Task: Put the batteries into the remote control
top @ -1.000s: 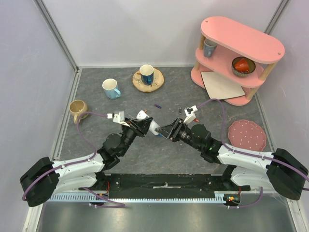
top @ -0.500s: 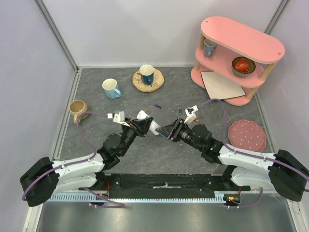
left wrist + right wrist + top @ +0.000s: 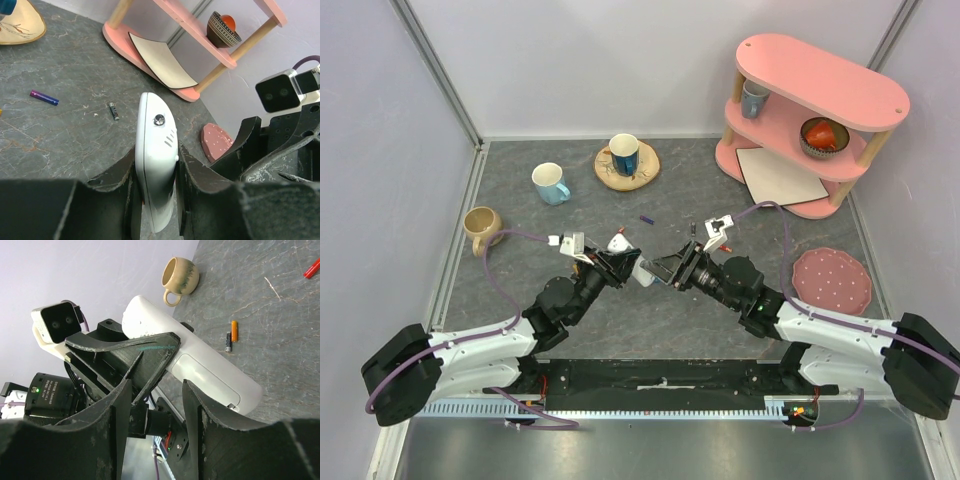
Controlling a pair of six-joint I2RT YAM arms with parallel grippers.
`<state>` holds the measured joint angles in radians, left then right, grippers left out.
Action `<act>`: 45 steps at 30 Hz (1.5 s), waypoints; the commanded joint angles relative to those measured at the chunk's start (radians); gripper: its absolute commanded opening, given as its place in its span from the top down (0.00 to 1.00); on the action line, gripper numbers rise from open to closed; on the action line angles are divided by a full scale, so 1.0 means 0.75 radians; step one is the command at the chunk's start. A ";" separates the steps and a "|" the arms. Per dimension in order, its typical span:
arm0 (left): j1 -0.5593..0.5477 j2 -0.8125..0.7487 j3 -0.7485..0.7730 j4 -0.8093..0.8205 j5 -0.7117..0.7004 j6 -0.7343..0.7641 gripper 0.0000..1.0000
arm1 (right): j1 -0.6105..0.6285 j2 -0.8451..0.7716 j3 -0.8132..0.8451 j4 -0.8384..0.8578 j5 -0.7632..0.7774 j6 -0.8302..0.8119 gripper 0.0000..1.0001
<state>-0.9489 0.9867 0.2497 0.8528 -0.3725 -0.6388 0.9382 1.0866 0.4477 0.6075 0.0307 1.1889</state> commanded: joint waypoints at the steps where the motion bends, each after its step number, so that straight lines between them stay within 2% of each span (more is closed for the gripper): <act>1: -0.005 -0.015 0.031 0.009 -0.057 -0.050 0.98 | 0.001 -0.046 0.058 -0.014 0.000 -0.061 0.45; 3: -0.001 -0.019 0.060 -0.104 -0.080 -0.105 0.98 | 0.001 -0.078 0.074 -0.128 0.008 -0.110 0.39; 7: 0.013 0.034 0.033 -0.092 -0.031 -0.169 0.98 | 0.001 -0.170 0.047 -0.280 0.071 -0.204 0.31; 10: 0.034 0.063 -0.022 -0.018 0.024 -0.220 0.98 | 0.001 -0.260 0.019 -0.397 0.119 -0.298 0.28; 14: 0.042 0.092 -0.099 0.096 0.012 -0.165 0.98 | 0.003 -0.332 0.029 -0.572 0.170 -0.413 0.24; 18: 0.044 0.198 -0.165 0.286 -0.035 -0.097 0.98 | 0.001 -0.312 0.027 -0.681 0.239 -0.464 0.23; 19: 0.044 0.259 -0.175 0.390 -0.043 -0.085 0.98 | 0.001 -0.308 0.003 -0.677 0.249 -0.448 0.23; 22: 0.044 0.392 -0.210 0.566 -0.053 -0.046 0.98 | 0.001 -0.295 -0.087 -0.545 0.237 -0.377 0.25; 28: 0.044 0.603 -0.286 0.934 -0.127 -0.003 0.98 | 0.001 -0.130 -0.069 -0.371 0.031 -0.346 0.33; 30: 0.044 0.672 -0.290 1.031 -0.135 0.011 0.98 | 0.003 -0.097 -0.094 -0.262 0.027 -0.301 0.37; 36: 0.044 0.756 -0.259 1.082 -0.184 0.054 0.98 | -0.001 0.058 -0.153 0.006 -0.031 -0.121 0.42; 45: 0.044 0.720 -0.218 1.082 -0.172 0.109 0.98 | -0.009 0.390 -0.194 0.417 -0.119 0.106 0.47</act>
<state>-0.9176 1.5398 0.0776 1.3613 -0.4454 -0.6483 0.9375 1.3148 0.3141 0.6975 -0.0257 1.1736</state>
